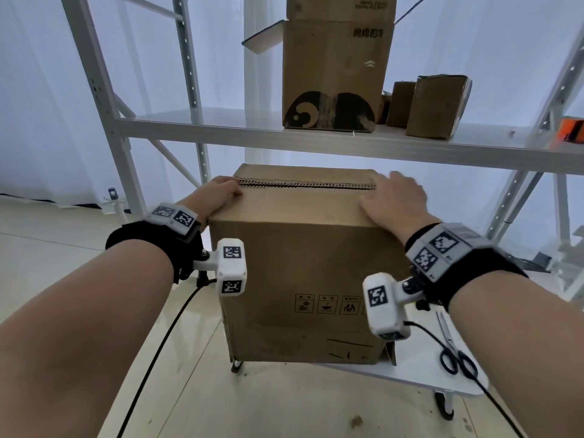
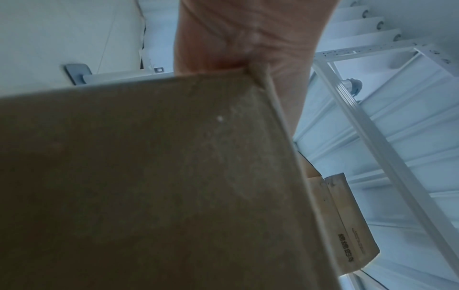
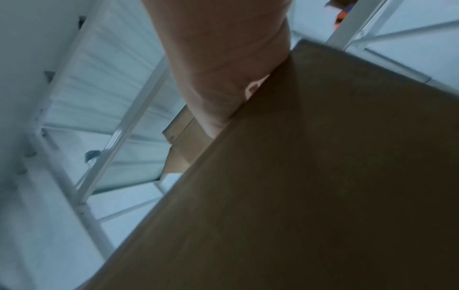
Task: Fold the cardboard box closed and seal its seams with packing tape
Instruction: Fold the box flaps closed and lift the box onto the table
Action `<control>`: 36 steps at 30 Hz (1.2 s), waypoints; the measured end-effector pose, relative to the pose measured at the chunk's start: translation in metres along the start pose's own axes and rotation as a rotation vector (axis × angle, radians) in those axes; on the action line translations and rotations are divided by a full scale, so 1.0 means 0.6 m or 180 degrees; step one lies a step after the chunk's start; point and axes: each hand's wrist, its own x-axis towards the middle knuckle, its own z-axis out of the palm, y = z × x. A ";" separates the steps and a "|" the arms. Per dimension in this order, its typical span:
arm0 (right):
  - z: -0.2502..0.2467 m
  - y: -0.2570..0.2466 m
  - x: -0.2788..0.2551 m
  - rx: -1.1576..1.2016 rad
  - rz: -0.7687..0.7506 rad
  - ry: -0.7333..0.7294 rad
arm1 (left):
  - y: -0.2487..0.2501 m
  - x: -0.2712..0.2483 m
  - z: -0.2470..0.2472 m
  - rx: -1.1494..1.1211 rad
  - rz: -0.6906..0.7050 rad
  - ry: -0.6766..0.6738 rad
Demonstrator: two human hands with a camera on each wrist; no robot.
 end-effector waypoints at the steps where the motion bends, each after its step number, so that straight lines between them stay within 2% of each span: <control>1: 0.006 -0.022 0.000 -0.0124 -0.0262 -0.0141 | 0.001 0.001 0.000 0.0110 0.0032 0.0005; 4: 0.028 -0.077 0.003 -0.0297 -0.0602 -0.0768 | 0.001 0.005 -0.001 0.0348 0.0110 0.0038; 7: 0.035 -0.091 0.022 -0.0331 -0.0467 -0.1149 | 0.004 -0.001 -0.002 0.0564 0.0125 0.0033; 9: 0.040 -0.087 0.035 -0.0400 -0.0364 -0.1302 | 0.004 -0.010 -0.005 0.0587 -0.0022 0.0087; 12: 0.049 -0.081 0.049 -0.0374 -0.0352 -0.1316 | 0.004 -0.031 -0.016 0.0509 -0.0303 -0.0231; 15: 0.055 -0.079 0.056 -0.0281 -0.0413 -0.1228 | 0.002 -0.047 -0.029 0.0772 -0.0209 -0.0691; 18: 0.050 -0.080 0.050 -0.0189 -0.0492 -0.1062 | -0.003 -0.063 -0.027 0.1021 -0.0074 -0.0848; 21: 0.044 -0.081 0.038 -0.0214 -0.0520 -0.1074 | -0.008 -0.068 -0.018 0.1447 0.0220 -0.0596; 25: 0.026 -0.073 0.013 -0.0398 -0.0513 -0.1074 | -0.018 -0.066 -0.004 0.1927 0.0665 0.0075; 27: 0.018 -0.064 -0.001 -0.0371 -0.0574 -0.0990 | -0.029 -0.072 0.001 0.1716 0.0762 0.0323; 29: 0.018 -0.051 -0.020 -0.0244 -0.0723 -0.0689 | -0.042 -0.079 0.001 0.1378 0.0790 0.0453; 32: 0.034 -0.037 -0.061 0.0061 -0.0941 0.0263 | -0.066 -0.095 -0.001 0.0753 0.0768 0.0534; 34: 0.044 -0.029 -0.092 0.0343 -0.0777 0.0655 | -0.087 -0.110 0.001 0.0322 0.0627 0.0497; 36: 0.056 -0.020 -0.117 0.0324 -0.0405 0.0618 | -0.113 -0.129 0.005 0.0036 0.0408 0.0415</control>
